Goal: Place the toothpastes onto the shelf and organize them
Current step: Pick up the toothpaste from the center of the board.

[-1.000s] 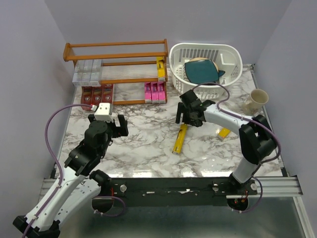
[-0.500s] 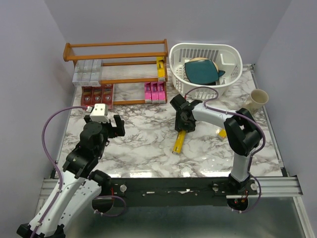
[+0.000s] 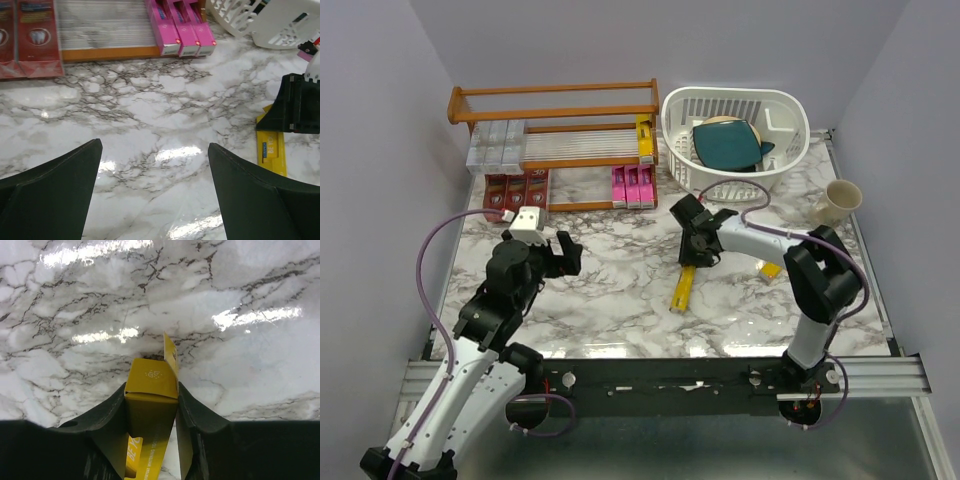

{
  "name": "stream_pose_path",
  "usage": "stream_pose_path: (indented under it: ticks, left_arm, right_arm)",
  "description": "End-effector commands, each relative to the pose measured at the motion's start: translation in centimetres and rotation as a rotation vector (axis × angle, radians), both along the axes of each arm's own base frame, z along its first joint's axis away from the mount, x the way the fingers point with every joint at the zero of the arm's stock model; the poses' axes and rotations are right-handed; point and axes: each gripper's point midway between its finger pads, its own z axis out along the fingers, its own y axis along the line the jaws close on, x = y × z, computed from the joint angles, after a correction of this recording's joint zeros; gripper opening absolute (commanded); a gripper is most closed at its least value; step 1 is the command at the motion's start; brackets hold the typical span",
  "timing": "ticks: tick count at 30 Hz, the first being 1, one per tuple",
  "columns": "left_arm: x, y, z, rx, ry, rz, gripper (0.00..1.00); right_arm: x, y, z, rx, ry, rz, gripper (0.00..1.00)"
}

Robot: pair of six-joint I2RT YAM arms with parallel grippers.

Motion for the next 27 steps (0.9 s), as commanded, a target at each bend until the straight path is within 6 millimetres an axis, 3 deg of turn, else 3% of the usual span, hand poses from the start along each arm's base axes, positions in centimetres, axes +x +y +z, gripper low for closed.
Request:
stream_pose_path:
  ticks: [1, 2, 3, 4, 6, 8, 9, 10, 12, 13, 14, 15, 16, 18, 19, 21, 23, 24, 27]
  left_arm:
    - [-0.5, -4.1, 0.4, -0.161, 0.021, -0.167, 0.99]
    - [-0.4, -4.6, 0.2, -0.181, 0.034, -0.181, 0.99]
    - [-0.5, -5.0, 0.0, -0.223, 0.052, -0.183, 0.99]
    - [-0.4, -5.7, 0.5, -0.259, 0.035, -0.204, 0.99]
    - [-0.7, -6.8, 0.1, -0.325, 0.054, -0.240, 0.99]
    - [-0.6, -7.8, 1.0, -0.372, 0.010, -0.274, 0.99]
    - [-0.5, -8.0, 0.6, -0.386, 0.013, -0.276, 0.99]
    - [-0.3, -8.4, 1.5, -0.416, -0.023, -0.286, 0.99]
    - [-0.6, -9.1, 1.4, -0.440, -0.045, -0.310, 0.99]
    - [-0.4, -9.5, 2.4, -0.469, -0.091, -0.319, 0.99]
    - [-0.5, -9.9, 2.6, -0.480, -0.111, -0.329, 0.99]
    - [-0.8, -10.6, 1.6, -0.480, -0.108, -0.330, 0.99]
    - [-1.0, -11.3, 2.4, -0.499, -0.152, -0.350, 0.99]
    - [-2.1, -13.2, 1.2, -0.469, -0.152, -0.403, 0.99]
    - [-1.9, -13.5, 1.7, -0.473, -0.186, -0.390, 0.99]
    - [-2.1, -14.9, 0.4, -0.435, -0.176, -0.422, 0.99]
    - [-2.6, -16.1, 0.5, -0.439, -0.199, -0.446, 0.99]
    - [-2.5, -16.6, -0.6, -0.409, -0.184, -0.450, 0.99]
    - [-2.9, -18.0, -1.6, -0.387, -0.189, -0.467, 0.99]
  right_arm:
    - [1.1, 2.1, 4.0, 0.192, -0.168, -0.023, 0.30]
    - [1.8, 2.6, 4.9, 0.237, -0.216, -0.036, 0.30]
    - [1.2, 2.1, 4.6, 0.243, -0.221, -0.046, 0.30]
    - [1.5, 2.3, 6.4, 0.287, -0.272, -0.051, 0.29]
    - [1.6, 2.3, 7.4, 0.339, -0.326, -0.064, 0.28]
    - [1.8, 2.7, 9.6, 0.408, -0.386, -0.066, 0.28]
    - [1.7, 2.7, 10.0, 0.426, -0.398, -0.071, 0.28]
    - [1.4, 2.5, 9.7, 0.433, -0.397, -0.080, 0.27]
    - [1.4, 2.8, 11.3, 0.514, -0.442, -0.103, 0.27]
    - [0.7, 2.3, 10.3, 0.522, -0.431, -0.115, 0.27]
    - [0.9, 2.8, 12.0, 0.590, -0.480, -0.116, 0.27]
    - [0.7, 2.7, 12.0, 0.624, -0.481, -0.137, 0.27]
    - [0.5, 2.7, 12.3, 0.651, -0.491, -0.145, 0.27]
    - [0.0, 2.4, 12.9, 0.713, -0.522, -0.157, 0.26]
    - [-0.1, 2.3, 13.2, 0.722, -0.530, -0.157, 0.25]
    - [-0.5, 1.5, 13.5, 0.730, -0.542, -0.180, 0.25]
    - [-0.6, 0.7, 14.0, 0.745, -0.566, -0.206, 0.24]
    - [-1.0, 0.2, 13.2, 0.745, -0.557, -0.226, 0.24]
    - [-1.5, -1.1, 14.6, 0.788, -0.617, -0.266, 0.24]
